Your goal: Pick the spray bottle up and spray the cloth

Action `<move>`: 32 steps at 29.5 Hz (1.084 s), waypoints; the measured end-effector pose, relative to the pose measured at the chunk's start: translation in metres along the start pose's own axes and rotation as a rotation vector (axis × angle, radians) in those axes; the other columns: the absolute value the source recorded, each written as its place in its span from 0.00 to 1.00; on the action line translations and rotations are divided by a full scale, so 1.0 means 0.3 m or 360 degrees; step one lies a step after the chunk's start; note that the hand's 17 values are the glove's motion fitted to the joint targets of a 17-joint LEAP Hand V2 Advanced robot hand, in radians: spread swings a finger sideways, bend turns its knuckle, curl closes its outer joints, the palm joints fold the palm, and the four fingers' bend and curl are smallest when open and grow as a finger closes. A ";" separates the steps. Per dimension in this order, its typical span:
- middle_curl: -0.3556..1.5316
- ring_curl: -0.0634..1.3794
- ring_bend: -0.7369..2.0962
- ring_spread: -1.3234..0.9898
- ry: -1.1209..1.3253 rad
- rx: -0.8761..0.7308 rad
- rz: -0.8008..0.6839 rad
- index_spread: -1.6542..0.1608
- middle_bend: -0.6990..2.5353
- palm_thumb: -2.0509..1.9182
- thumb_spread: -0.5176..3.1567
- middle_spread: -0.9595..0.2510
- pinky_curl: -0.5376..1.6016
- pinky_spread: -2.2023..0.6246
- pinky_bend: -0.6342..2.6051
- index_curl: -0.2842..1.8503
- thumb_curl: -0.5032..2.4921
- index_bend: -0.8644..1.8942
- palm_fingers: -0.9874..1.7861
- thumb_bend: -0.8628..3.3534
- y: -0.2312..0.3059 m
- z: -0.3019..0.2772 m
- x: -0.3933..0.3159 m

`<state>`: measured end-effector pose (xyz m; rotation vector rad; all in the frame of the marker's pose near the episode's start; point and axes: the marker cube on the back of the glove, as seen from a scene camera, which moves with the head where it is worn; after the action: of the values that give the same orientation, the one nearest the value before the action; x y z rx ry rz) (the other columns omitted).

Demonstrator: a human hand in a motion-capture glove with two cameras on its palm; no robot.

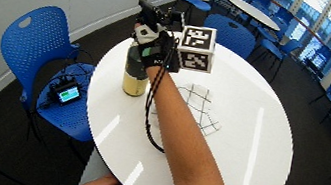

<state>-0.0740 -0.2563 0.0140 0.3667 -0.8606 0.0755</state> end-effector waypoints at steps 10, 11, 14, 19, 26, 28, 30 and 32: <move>0.45 0.35 0.45 0.48 0.0008 -0.0068 0.0078 0.75 0.40 0.74 0.24 0.60 0.43 0.69 0.31 0.41 0.45 0.45 0.85 0.20 0.003 0.057 0.049; 0.45 0.35 0.45 0.48 0.0007 -0.0080 0.0087 0.75 0.40 0.74 0.24 0.60 0.43 0.69 0.31 0.41 0.45 0.45 0.85 0.20 0.005 0.064 0.055; 0.45 0.35 0.45 0.48 0.0008 -0.0133 0.0134 0.75 0.40 0.74 0.24 0.60 0.43 0.69 0.32 0.41 0.45 0.45 0.85 0.20 0.016 0.078 0.083; 0.45 0.35 0.45 0.48 0.0018 -0.0321 0.0246 0.75 0.40 0.74 0.25 0.59 0.43 0.71 0.30 0.41 0.45 0.44 0.82 0.20 0.045 0.099 0.146; 0.44 0.34 0.42 0.50 0.0157 -0.0388 0.0270 0.73 0.39 0.71 0.32 0.61 0.41 0.80 0.26 0.38 0.42 0.34 0.60 0.19 0.065 0.051 0.204; 0.44 0.34 0.41 0.51 0.0225 -0.0373 0.0248 0.73 0.38 0.70 0.33 0.63 0.42 0.81 0.27 0.36 0.40 0.33 0.55 0.19 0.067 0.032 0.211; 0.42 0.33 0.40 0.52 0.0312 -0.0370 0.0224 0.73 0.35 0.69 0.35 0.66 0.42 0.83 0.28 0.34 0.39 0.33 0.48 0.19 0.070 0.016 0.211; 0.41 0.32 0.39 0.52 0.0417 -0.0388 0.0206 0.72 0.33 0.68 0.35 0.68 0.42 0.83 0.29 0.33 0.38 0.33 0.46 0.19 0.076 0.006 0.209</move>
<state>-0.0392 -0.2407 0.0686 0.0696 -0.6245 0.1338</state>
